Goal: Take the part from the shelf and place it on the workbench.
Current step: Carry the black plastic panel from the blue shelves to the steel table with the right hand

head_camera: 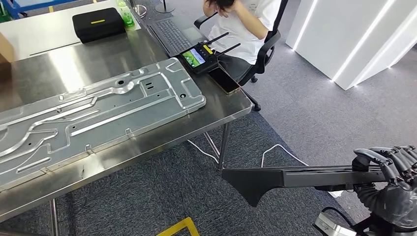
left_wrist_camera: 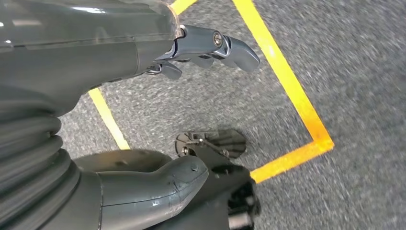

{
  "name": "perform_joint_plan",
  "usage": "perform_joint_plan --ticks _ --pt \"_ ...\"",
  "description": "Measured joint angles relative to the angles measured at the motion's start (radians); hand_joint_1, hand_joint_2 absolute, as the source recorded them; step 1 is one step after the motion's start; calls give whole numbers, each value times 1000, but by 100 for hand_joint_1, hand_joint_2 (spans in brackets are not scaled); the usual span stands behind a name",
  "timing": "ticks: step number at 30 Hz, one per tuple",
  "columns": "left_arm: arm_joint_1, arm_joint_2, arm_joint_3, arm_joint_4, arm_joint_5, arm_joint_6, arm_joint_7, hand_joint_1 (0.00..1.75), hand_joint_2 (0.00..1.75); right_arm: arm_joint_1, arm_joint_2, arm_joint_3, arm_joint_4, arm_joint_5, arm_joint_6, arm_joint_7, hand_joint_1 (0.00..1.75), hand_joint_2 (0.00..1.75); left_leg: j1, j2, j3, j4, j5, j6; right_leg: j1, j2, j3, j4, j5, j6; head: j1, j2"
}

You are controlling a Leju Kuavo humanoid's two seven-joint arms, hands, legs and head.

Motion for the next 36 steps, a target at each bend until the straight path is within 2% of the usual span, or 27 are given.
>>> perform_joint_plan --ticks 1,3,4,5,6,7,8,10,12,14,15,17,18,20,21,22,23,24,26,27,28,29,30,32,34,35,36 --pt "0 0 1 0 2 0 -1 0 175 -1 -5 -4 1 -3 0 1 175 175 2 -10 3 -6 4 6 -3 22 -6 21 -17 4 0 0" --pt "-4 0 3 0 5 0 -2 0 175 -1 -13 -12 4 -6 0 4 175 175 5 -30 8 -11 8 15 -7 79 -50 120 -75 10 1 0" --pt "-6 -1 3 0 5 0 -2 0 175 -1 -16 -15 6 -8 -1 5 175 175 5 -40 7 -11 8 17 -8 96 -84 186 -105 11 1 0" --pt "-7 -1 3 0 5 0 -2 0 175 0 -19 -17 10 -8 0 7 175 175 4 -54 7 -10 8 17 -8 103 -114 239 -120 12 2 0" --pt "-7 -1 4 0 5 -1 -2 0 175 0 -21 -19 13 -8 0 9 175 175 3 -67 7 -8 7 17 -7 105 -132 264 -117 13 1 0" --pt "-7 -1 4 0 5 -1 -2 0 175 0 -24 -19 17 -9 0 12 175 175 3 -81 9 -7 7 17 -7 108 -131 250 -92 12 1 0" --pt "-7 -1 5 0 5 -1 -2 0 175 -1 -27 -20 20 -9 0 14 175 175 2 -95 11 -4 5 15 -8 114 -113 201 -52 10 1 0" --pt "-8 -2 5 0 5 -1 -2 0 175 -1 -32 -22 25 -9 0 17 175 175 2 -121 10 3 2 11 -9 157 -61 71 14 3 2 0" --pt "-10 -4 7 0 6 -1 -2 0 175 -1 -37 -24 30 -9 0 18 175 175 4 -144 2 7 2 2 -8 189 -37 10 29 -2 2 0" --pt "-9 -5 10 0 7 0 -1 0 175 0 -40 -26 34 -9 0 19 175 175 7 -164 -5 6 5 -10 -7 175 -34 3 28 -8 2 0" --pt "-7 -5 11 0 7 0 -1 0 175 -1 -41 -27 35 -9 0 19 175 175 6 -154 -8 10 1 -16 -9 163 -31 -3 30 -13 2 0" --pt "-7 -6 13 0 7 0 0 0 175 3 -42 -28 37 -9 0 19 175 175 2 -100 -32 61 -32 -25 -13 135 -24 -13 32 -27 1 0" --pt "-8 -6 14 0 8 0 0 0 175 6 -42 -29 38 -9 0 19 175 175 4 -68 -59 118 -63 -28 -11 120 -22 -14 31 -32 0 0" --pt "-10 -6 16 0 8 0 0 0 175 10 -42 -30 39 -9 0 19 175 175 10 -42 -124 247 -117 -35 -9 91 -20 -13 28 -36 0 0" --pt "-9 -6 17 0 8 0 0 0 175 11 -42 -30 40 -9 0 19 175 175 13 -38 -141 282 -123 -38 -8 77 -19 -13 26 -36 0 0" --pt "-8 -6 18 0 8 0 0 0 175 11 -42 -30 41 -9 0 19 175 175 15 -34 -140 278 -109 -40 -8 64 -17 -12 23 -34 0 0" --pt "-7 -6 19 0 8 0 0 0 175 11 -42 -30 41 -9 0 19 175 175 16 -27 -117 235 -79 -40 -9 52 -13 -12 20 -32 0 0" --pt "-6 -6 19 0 8 0 0 0 175 11 -42 -30 41 -9 0 19 175 175 16 -12 -80 164 -43 -38 -8 40 -8 -11 16 -28 0 0" --pt "-8 -7 20 0 8 0 -1 0 175 12 -42 -30 41 -9 0 19 175 175 8 29 -18 45 -4 -28 -4 19 0 -8 8 -18 0 0" --pt "-9 -7 20 0 9 0 -1 0 175 12 -42 -31 41 -9 0 19 175 175 4 40 -6 18 -1 -21 -1 9 2 -7 5 -13 0 0" --pt "-9 -7 20 0 9 0 -2 0 175 12 -42 -31 42 -9 0 19 175 175 0 38 -6 14 -4 -15 1 -1 4 -7 3 -8 0 0" --pt "-8 -7 20 0 9 0 -2 0 175 11 -42 -31 42 -9 0 19 175 175 1 25 -7 12 -2 -10 1 -10 8 -9 2 -3 0 0" --pt "-7 -7 21 0 9 0 -3 0 175 11 -42 -31 42 -9 0 19 175 175 2 14 -5 7 0 -4 -1 -10 12 -8 -2 3 0 0" --pt "-6 -7 21 0 9 0 -5 0 175 11 -42 -32 43 -8 0 19 175 175 7 -8 1 -3 6 8 -6 32 2 31 -34 12 1 0" --pt "-9 -7 22 0 10 0 -6 0 175 13 -42 -34 46 -7 -1 20 175 175 7 -30 2 -7 10 15 -8 89 -54 146 -96 15 2 0" --pt "-10 -8 22 0 10 0 -7 0 175 13 -42 -35 48 -7 0 20 175 175 6 -42 1 -7 10 16 -8 101 -88 209 -121 15 2 0" --pt "-11 -8 24 0 10 0 -7 0 175 14 -42 -35 50 -7 0 20 175 175 5 -56 1 -6 10 17 -8 106 -115 253 -130 16 2 0"
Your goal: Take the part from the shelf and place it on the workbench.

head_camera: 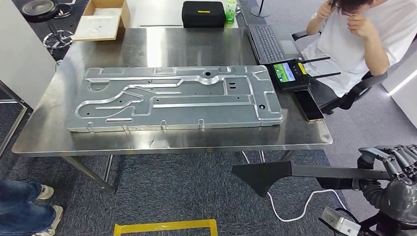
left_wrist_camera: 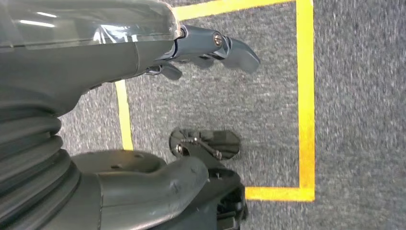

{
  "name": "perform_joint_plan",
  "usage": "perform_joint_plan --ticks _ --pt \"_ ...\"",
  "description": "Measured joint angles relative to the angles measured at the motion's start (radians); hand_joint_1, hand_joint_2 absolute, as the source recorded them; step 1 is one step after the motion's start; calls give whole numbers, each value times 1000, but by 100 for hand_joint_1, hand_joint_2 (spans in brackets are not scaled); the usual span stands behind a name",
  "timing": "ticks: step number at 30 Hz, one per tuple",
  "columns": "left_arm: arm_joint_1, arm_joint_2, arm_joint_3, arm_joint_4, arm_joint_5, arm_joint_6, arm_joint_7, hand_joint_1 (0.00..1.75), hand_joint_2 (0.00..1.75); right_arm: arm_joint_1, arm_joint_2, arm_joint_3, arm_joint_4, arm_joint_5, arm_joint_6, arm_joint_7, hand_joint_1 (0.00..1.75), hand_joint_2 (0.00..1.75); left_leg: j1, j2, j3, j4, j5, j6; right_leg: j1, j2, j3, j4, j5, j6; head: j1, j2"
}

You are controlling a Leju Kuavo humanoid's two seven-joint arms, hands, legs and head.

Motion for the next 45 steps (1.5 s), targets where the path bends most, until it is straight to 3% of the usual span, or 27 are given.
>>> perform_joint_plan --ticks 1,2,3,5,7,9,11,13,14,16,17,18,20,22,24,26,28,30,31,32,33,34,36,38,41,43,45 --pt "0 0 1 0 0 0 0 0 175 0 0 0 2 0 0 0 175 175 -1 -14 0 2 0 0 0 2 -10 8 13 -1 0 0" --pt "1 0 3 0 0 0 0 0 175 0 0 0 3 0 0 0 175 175 -2 -28 1 4 -1 0 0 4 -3 -21 45 -3 0 0" --pt "1 0 4 0 1 0 0 0 175 0 0 0 4 0 0 0 175 175 -2 -42 2 6 -2 -1 0 11 20 -80 87 -6 0 0" --pt "0 -1 5 0 1 0 -1 0 175 -1 0 -1 4 0 0 0 175 175 -2 -68 1 12 -4 -6 -1 52 68 -198 142 -15 0 0" --pt "-2 -2 6 0 1 0 -3 0 175 0 -1 -2 6 0 0 1 175 175 0 -89 -8 14 -2 -16 1 78 84 -243 147 -21 0 0" --pt "1 -2 7 0 0 0 -4 0 175 0 -1 -4 8 0 0 2 175 175 2 -109 -15 12 1 -29 0 61 86 -250 150 -27 0 0" --pt "3 -4 10 0 0 0 -6 0 175 0 -2 -4 9 0 0 3 175 175 -3 -79 -28 38 -18 -41 -5 37 92 -261 155 -39 -2 0" --pt "1 -5 11 0 0 0 -8 0 175 2 -2 -6 9 -1 0 4 175 175 -3 -17 -73 139 -78 -50 -5 9 97 -267 156 -49 -6 0" --pt "-1 -5 11 0 0 0 -8 0 175 4 -2 -7 9 -1 0 4 175 175 0 3 -107 208 -110 -54 -3 -5 97 -266 155 -52 -8 0" --pt "-1 -5 12 0 -1 0 -8 0 175 5 -2 -9 10 -1 0 4 175 175 7 18 -146 290 -131 -60 0 -33 99 -266 152 -53 -7 0" --pt "0 -5 12 0 -1 0 -8 0 175 5 -2 -10 10 -1 0 4 175 175 9 23 -140 280 -115 -62 0 -46 101 -265 150 -52 -7 0" --pt "1 -5 12 0 -1 0 -9 0 175 5 -2 -10 10 -1 0 4 175 175 10 31 -111 227 -83 -62 0 -58 105 -265 147 -50 -7 0" --pt "0 -5 12 0 -1 0 -10 0 175 5 -2 -13 10 -1 0 4 175 175 6 71 -36 85 -27 -52 4 -77 112 -263 139 -42 -8 0" --pt "-1 -6 12 0 -2 -4 -14 0 175 5 -2 -17 11 0 0 5 175 175 -1 97 -1 15 -11 -39 8 -93 117 -260 134 -32 -7 0" --pt "1 -6 13 0 -4 -13 -19 0 175 5 -2 -19 11 1 0 4 175 175 -3 83 -2 9 -9 -28 9 -105 119 -262 133 -23 -6 0" --pt "4 -5 14 0 -5 -23 -25 0 175 6 -2 -20 13 2 0 4 175 175 0 72 2 -3 -4 -16 4 -75 114 -243 116 -13 -6 0" --pt "2 -6 14 0 -9 -30 -33 0 175 8 -2 -22 14 4 0 4 175 175 3 63 5 -10 -1 -5 -1 -22 70 -152 66 -6 -5 0" --pt "0 -6 14 0 -13 -32 -38 0 175 14 -3 -24 17 4 0 4 175 175 2 53 5 -10 -3 0 -1 -2 0 -25 18 -2 -5 0" --pt "0 -5 14 0 -15 -33 -40 0 175 17 -2 -24 18 4 0 4 175 175 1 48 7 -9 -5 0 -2 -1 -23 7 20 0 -5 0" --pt "1 -5 14 0 -16 -33 -40 0 175 19 -2 -24 19 4 0 4 175 175 1 42 10 -8 -7 0 -2 -1 -26 -1 44 1 -5 0" --pt "1 -5 14 0 -16 -33 -40 0 175 20 -3 -25 19 4 0 3 175 175 2 36 15 -6 -10 -2 -2 -1 -11 -45 83 0 -5 0" --pt "1 -6 14 0 -16 -33 -40 0 175 20 -2 -25 19 4 0 3 175 175 3 32 19 -4 -14 -5 -3 0 16 -113 125 -1 -5 0" --pt "0 -6 15 0 -17 -33 -41 0 175 20 -2 -26 19 4 0 3 175 175 0 24 21 4 -23 -14 1 1 61 -218 163 -8 -5 0" --pt "-1 -6 15 0 -17 -32 -41 0 175 21 -2 -27 19 4 0 2 175 175 -3 21 20 6 -27 -26 6 3 71 -243 159 -19 -6 0" --pt "-1 -5 15 0 -19 -31 -41 0 175 21 -2 -28 18 4 0 2 175 175 -2 21 16 23 -39 -42 0 4 76 -252 158 -40 -6 0" --pt "-2 -5 16 0 -23 -32 -42 0 175 21 -3 -30 19 2 1 2 175 175 2 23 -31 116 -78 -51 -1 3 85 -257 148 -54 -6 0" --pt "0 -5 16 0 -28 -34 -44 0 175 20 -7 -36 22 -6 9 4 175 175 5 23 -112 256 -120 -56 2 2 97 -256 133 -60 -6 0"
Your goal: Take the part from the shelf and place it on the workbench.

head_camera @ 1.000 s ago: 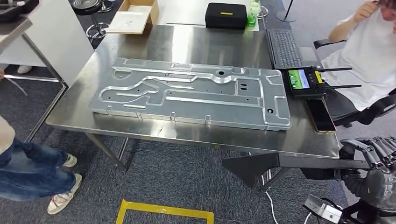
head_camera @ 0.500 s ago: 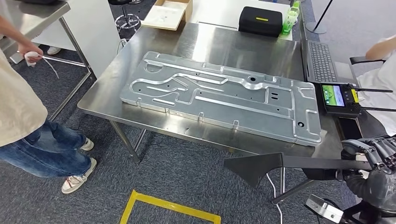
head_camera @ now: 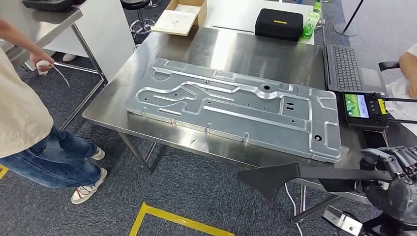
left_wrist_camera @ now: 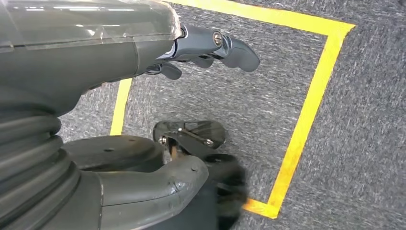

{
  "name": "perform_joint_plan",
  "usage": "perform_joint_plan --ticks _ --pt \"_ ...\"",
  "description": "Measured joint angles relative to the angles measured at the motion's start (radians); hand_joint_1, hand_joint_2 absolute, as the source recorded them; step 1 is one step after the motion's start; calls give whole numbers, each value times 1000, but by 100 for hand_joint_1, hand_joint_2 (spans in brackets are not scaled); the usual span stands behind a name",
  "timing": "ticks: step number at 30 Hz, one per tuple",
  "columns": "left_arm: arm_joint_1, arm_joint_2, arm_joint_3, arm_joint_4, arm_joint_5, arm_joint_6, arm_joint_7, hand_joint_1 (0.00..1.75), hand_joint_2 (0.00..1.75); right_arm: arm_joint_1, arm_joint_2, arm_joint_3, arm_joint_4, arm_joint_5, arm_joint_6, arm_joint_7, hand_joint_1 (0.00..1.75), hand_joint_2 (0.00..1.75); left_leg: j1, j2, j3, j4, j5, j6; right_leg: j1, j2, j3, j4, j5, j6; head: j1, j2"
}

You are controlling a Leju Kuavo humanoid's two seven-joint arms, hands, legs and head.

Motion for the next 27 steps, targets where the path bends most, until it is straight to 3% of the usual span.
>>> perform_joint_plan --ticks 1,2,3,4,6,8,11,13,15,17,18,19,21,22,23,26,27 --pt "2 0 0 0 -2 0 -1 0 175 -1 -5 -5 3 -5 6 2 175 175 1 0 -29 44 -2 -1 1 0 9 0 -8 0 0 0" --pt "4 0 0 0 -5 -1 -1 0 175 -3 -12 -10 7 -10 12 4 175 175 1 0 -40 49 16 1 1 0 21 1 -16 2 0 0" --pt "5 0 0 0 -6 -1 -1 0 175 -5 -19 -15 10 -13 18 6 175 175 1 0 -32 16 51 3 1 0 35 1 -25 4 0 0" --pt "6 1 0 0 -7 -1 -1 0 175 -9 -25 -21 14 -15 21 8 175 175 0 1 -8 -50 98 8 1 0 50 1 -35 6 0 0" --pt "4 1 0 0 -7 -1 0 0 175 -19 -36 -33 20 -17 26 11 175 175 -5 3 43 -172 142 19 2 0 71 -2 -54 16 0 0" --pt "2 2 0 0 -7 -2 1 0 175 -25 -43 -43 26 -18 28 13 175 175 -12 4 69 -225 127 31 2 0 85 -11 -61 31 0 0" --pt "5 2 0 0 -6 -3 2 0 175 -31 -52 -54 33 -19 28 13 175 175 -8 0 109 -258 115 50 0 0 89 25 -37 48 1 0" --pt "4 2 1 0 -2 -9 5 0 175 -36 -56 -61 38 -19 28 13 175 175 -5 -1 148 -273 110 58 -1 1 31 129 -37 53 3 0" --pt "1 1 3 0 3 -10 12 0 175 -37 -56 -64 44 -19 28 12 175 175 -5 -3 177 -283 97 61 -1 2 -53 229 -89 58 3 0" --pt "-1 0 4 0 4 -2 20 0 175 -37 -56 -66 51 -18 28 11 175 175 -5 -9 208 -290 76 61 0 2 -112 248 -146 60 4 0" --pt "-2 -1 4 0 3 1 22 0 175 -36 -56 -67 54 -17 28 11 175 175 -6 -11 225 -292 64 60 0 3 -125 222 -144 58 4 0" --pt "-2 -2 4 0 1 3 23 0 175 -37 -56 -69 57 -17 29 11 175 175 -7 -13 241 -292 51 59 2 3 -128 174 -107 53 4 0" --pt "-1 -7 5 0 -4 4 23 0 175 -38 -58 -77 63 -17 33 13 175 175 -9 -17 268 -293 26 55 12 8 -121 64 29 31 4 0" --pt "-4 -10 5 0 -6 4 23 0 175 -40 -63 -83 66 -17 37 14 175 175 -10 -20 276 -293 14 51 17 12 -115 29 81 20 4 0" --pt "-7 -13 5 0 -7 5 22 0 175 -43 -69 -88 68 -18 40 15 175 175 -11 -22 286 -291 8 47 22 17 -111 12 112 12 4 0" --pt "-16 -17 4 0 -9 10 20 0 175 -57 -88 -104 72 -18 47 15 175 175 -13 -18 297 -267 6 32 18 20 -85 -5 114 -1 5 0" --pt "-19 -18 4 0 -9 12 19 0 175 -63 -92 -108 73 -17 48 15 175 175 -13 -15 284 -238 -4 27 13 19 -76 -12 113 -5 4 0"
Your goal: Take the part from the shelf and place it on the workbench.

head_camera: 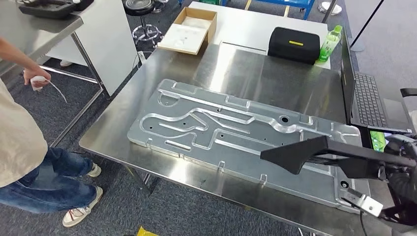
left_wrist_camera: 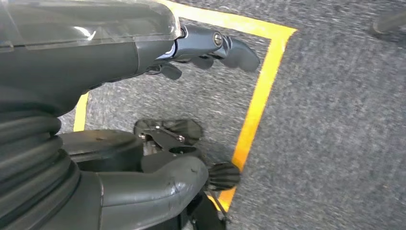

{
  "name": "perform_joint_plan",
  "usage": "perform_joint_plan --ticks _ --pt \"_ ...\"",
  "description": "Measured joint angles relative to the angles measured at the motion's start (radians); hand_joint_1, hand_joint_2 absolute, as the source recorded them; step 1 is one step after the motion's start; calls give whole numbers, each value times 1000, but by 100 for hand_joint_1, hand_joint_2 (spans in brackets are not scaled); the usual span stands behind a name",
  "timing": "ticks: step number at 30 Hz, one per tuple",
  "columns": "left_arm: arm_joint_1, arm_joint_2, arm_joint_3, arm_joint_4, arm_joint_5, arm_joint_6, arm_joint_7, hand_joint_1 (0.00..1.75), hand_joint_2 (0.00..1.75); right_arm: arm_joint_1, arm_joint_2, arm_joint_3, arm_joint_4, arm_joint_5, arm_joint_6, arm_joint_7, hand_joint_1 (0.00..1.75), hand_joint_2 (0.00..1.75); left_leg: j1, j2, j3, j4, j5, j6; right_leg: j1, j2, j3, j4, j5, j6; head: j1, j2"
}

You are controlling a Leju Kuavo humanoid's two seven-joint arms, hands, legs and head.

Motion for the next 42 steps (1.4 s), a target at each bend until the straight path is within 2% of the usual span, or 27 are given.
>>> perform_joint_plan --ticks 1,4,5,6,8,9,11,12,15,16,18,19,20,21,22,23,25,27,30,32,34,35,36,37,39,40,42 --pt "-3 -1 0 0 0 2 -1 0 175 -4 -3 -3 2 3 1 0 175 175 2 3 -25 45 -22 -5 -4 -1 7 -5 -1 -3 0 0" --pt "-7 -2 0 0 0 8 -2 0 175 -9 -8 -8 9 9 4 1 175 175 15 7 -137 212 -104 -25 -7 -3 10 -7 -9 -5 -1 0" --pt "-6 -1 0 0 0 9 -2 0 175 -10 -8 -8 12 9 4 1 175 175 20 8 -160 229 -105 -31 -9 -3 11 -6 -12 -2 -1 0" --pt "-5 -1 0 0 0 9 -2 0 175 -11 -8 -9 14 9 5 2 175 175 25 10 -167 213 -83 -36 -12 -3 13 -4 -15 2 -2 0" --pt "-4 -1 1 0 -1 10 -2 0 175 -16 -13 -11 21 19 14 7 175 175 32 13 -140 96 7 -45 -19 -3 15 4 -23 13 -2 0" --pt "-4 -2 0 0 -3 9 -3 0 175 -22 -20 -13 27 29 24 12 175 175 33 14 -128 40 32 -45 -22 -2 14 11 -26 20 -2 0" --pt "-7 -3 0 0 -10 8 -5 0 175 -43 -54 -17 48 48 62 30 175 175 31 16 -123 -8 46 -33 -23 -2 8 22 -30 37 -1 0" --pt "-9 -3 0 0 -13 7 -6 0 175 -58 -78 -20 65 53 84 41 175 175 27 16 -128 -5 44 -22 -23 -2 7 23 -30 46 -1 0" --pt "-12 -3 0 0 -19 6 -8 0 175 -104 -148 -27 116 55 126 62 175 175 27 15 -125 -12 77 6 -27 -5 1 38 -45 65 -1 0" --pt "-14 -3 0 0 -19 5 -9 0 175 -116 -165 -29 129 55 129 64 175 175 28 15 -123 -17 83 12 -27 -6 -15 73 -67 68 0 0" --pt "-16 -3 1 0 -20 5 -10 0 175 -132 -186 -31 151 55 131 66 175 175 27 13 -124 -18 86 19 -27 -8 -74 197 -131 72 0 0" --pt "-15 -4 1 0 -20 4 -10 0 175 -135 -192 -31 159 55 131 67 175 175 25 11 -124 -18 86 20 -26 -8 -105 258 -152 74 0 0" --pt "-15 -4 1 0 -20 4 -10 0 175 -136 -195 -31 166 55 131 67 175 175 24 8 -123 -18 84 20 -26 -8 -124 292 -154 75 0 0" --pt "-15 -4 1 0 -20 4 -10 0 175 -136 -198 -31 171 55 131 67 175 175 23 4 -122 -17 82 21 -26 -8 -126 288 -138 74 0 0" --pt "-15 -4 1 0 -20 4 -10 0 175 -137 -202 -31 175 55 131 67 175 175 22 0 -118 -16 79 20 -26 -8 -109 245 -104 72 0 0" --pt "-15 -4 1 0 -20 4 -10 0 175 -139 -206 -31 178 55 131 67 175 175 22 -4 -114 -16 74 18 -26 -6 -78 176 -66 69 0 0" --pt "-17 -5 1 0 -20 4 -10 0 175 -143 -215 -31 184 55 132 67 175 175 18 -10 -111 -12 65 9 -21 2 -24 63 -26 62 0 0" --pt "-19 -6 1 0 -23 3 -11 0 175 -148 -221 -32 188 62 135 70 175 175 17 -15 -114 -12 59 -2 -16 6 -11 33 -32 54 -1 0" --pt "-20 -6 0 0 -36 -1 -9 0 175 -182 -255 -27 218 87 175 83 175 175 16 -10 -117 1 43 -17 -21 2 -7 27 -36 37 -1 0" --pt "-24 -7 -1 0 -48 -7 -4 0 175 -248 -300 -6 268 101 223 85 175 175 16 2 -159 92 -5 -24 -24 -1 -3 23 -37 25 -1 0" --pt "-28 -6 -3 0 -60 -13 3 0 175 -333 -339 41 328 119 265 81 175 175 16 8 -238 231 -58 -25 -21 -2 -2 24 -40 18 -1 0" --pt "-29 -6 -4 0 -65 -15 8 0 175 -382 -354 78 361 134 284 79 175 175 16 9 -268 276 -65 -25 -18 -2 -1 24 -41 16 -1 0" --pt "-30 -6 -5 0 -70 -16 12 0 175 -433 -362 121 393 153 299 76 175 175 15 9 -280 283 -49 -22 -15 -2 1 24 -42 15 -1 0" --pt "-31 -6 -7 0 -76 -19 15 0 175 -488 -367 170 425 173 313 74 175 175 14 10 -274 252 -17 -17 -12 -1 3 24 -42 14 -1 0" --pt "-37 -6 -11 0 -87 -24 21 0 175 -605 -364 288 497 212 329 72 175 175 6 17 -222 112 67 3 -6 0 8 24 -43 13 -1 0" --pt "-42 -6 -13 0 -91 -26 23 0 175 -663 -356 349 537 227 329 74 175 175 2 23 -200 51 95 12 -3 0 9 25 -43 14 -1 0" --pt "-52 -5 -17 0 -101 -29 24 0 175 -763 -329 470 618 244 317 80 175 175 -4 31 -183 -3 114 23 -3 -1 7 24 -41 21 0 0"
